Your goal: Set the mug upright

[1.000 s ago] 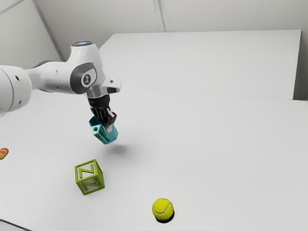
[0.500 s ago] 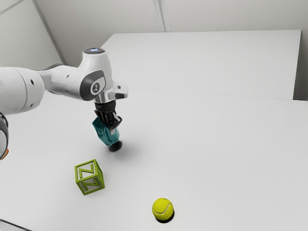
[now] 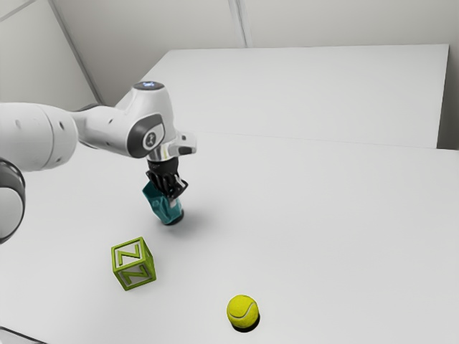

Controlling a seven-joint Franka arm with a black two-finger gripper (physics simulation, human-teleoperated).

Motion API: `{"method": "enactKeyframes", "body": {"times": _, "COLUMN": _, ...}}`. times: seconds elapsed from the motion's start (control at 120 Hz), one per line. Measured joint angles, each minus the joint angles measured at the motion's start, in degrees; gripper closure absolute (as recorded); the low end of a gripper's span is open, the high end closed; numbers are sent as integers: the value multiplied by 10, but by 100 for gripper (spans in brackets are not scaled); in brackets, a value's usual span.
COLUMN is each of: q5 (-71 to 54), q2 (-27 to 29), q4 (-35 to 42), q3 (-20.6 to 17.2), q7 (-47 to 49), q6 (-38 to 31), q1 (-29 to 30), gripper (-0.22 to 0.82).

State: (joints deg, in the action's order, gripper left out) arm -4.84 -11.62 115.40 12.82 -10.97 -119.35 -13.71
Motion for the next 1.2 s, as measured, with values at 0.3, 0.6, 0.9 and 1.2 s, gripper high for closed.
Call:
{"method": "enactKeyframes", "body": {"times": 0.3, "q5": 5, "q2": -1, "q4": 2, "q3": 0, "q7": 5, "q6": -1, "q1": 0, "gripper": 65}}
{"method": "enactKeyframes", "body": {"times": 0.6, "q5": 6, "q2": -1, "q4": 4, "q3": 0, "q7": 4, "q6": -6, "q1": 0, "gripper": 41}}
{"method": "enactKeyframes", "body": {"times": 0.9, "q5": 7, "q2": 10, "q4": 0, "q3": 0, "q7": 3, "q6": -7, "q1": 0, "gripper": 24}}
{"method": "enactKeyframes", "body": {"times": 1.2, "q5": 15, "q2": 49, "q4": -3, "q3": -1, "q7": 3, "q6": -5, "q1": -2, "gripper": 14}}
